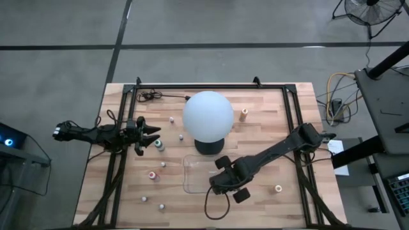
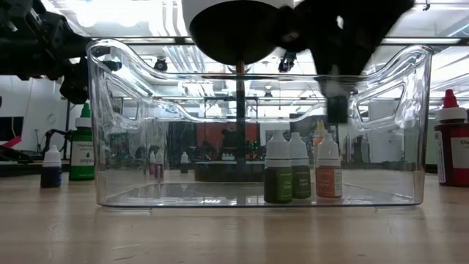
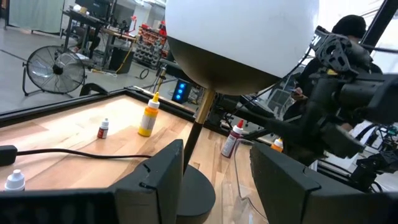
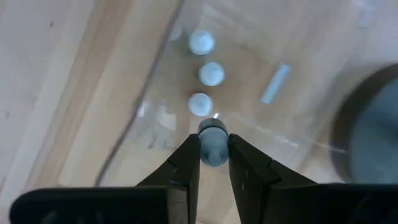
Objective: Pick & Place food coloring
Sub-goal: Put the small green food coloring bottle into the transparent bin
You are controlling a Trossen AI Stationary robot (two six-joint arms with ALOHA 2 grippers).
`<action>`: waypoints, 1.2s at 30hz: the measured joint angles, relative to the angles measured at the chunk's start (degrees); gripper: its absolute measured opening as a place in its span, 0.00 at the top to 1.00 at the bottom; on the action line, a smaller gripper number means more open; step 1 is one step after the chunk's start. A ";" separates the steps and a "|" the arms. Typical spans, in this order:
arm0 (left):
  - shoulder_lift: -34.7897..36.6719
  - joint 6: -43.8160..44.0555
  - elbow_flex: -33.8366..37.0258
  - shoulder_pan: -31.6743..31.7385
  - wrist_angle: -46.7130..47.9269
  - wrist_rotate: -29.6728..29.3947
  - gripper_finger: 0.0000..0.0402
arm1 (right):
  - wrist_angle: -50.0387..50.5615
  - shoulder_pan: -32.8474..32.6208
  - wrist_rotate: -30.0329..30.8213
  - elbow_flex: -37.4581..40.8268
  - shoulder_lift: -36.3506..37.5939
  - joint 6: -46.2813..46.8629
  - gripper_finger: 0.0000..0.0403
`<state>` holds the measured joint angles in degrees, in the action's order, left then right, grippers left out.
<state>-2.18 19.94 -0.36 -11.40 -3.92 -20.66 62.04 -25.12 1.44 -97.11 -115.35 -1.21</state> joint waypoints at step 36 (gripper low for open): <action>-0.01 0.00 0.00 -0.02 0.04 0.02 0.60 | -10.71 0.28 -3.68 9.72 0.20 -0.32 0.85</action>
<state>-2.18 19.94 -0.36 -11.41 -3.88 -20.65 51.33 -24.84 -2.24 -87.39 -115.15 -1.53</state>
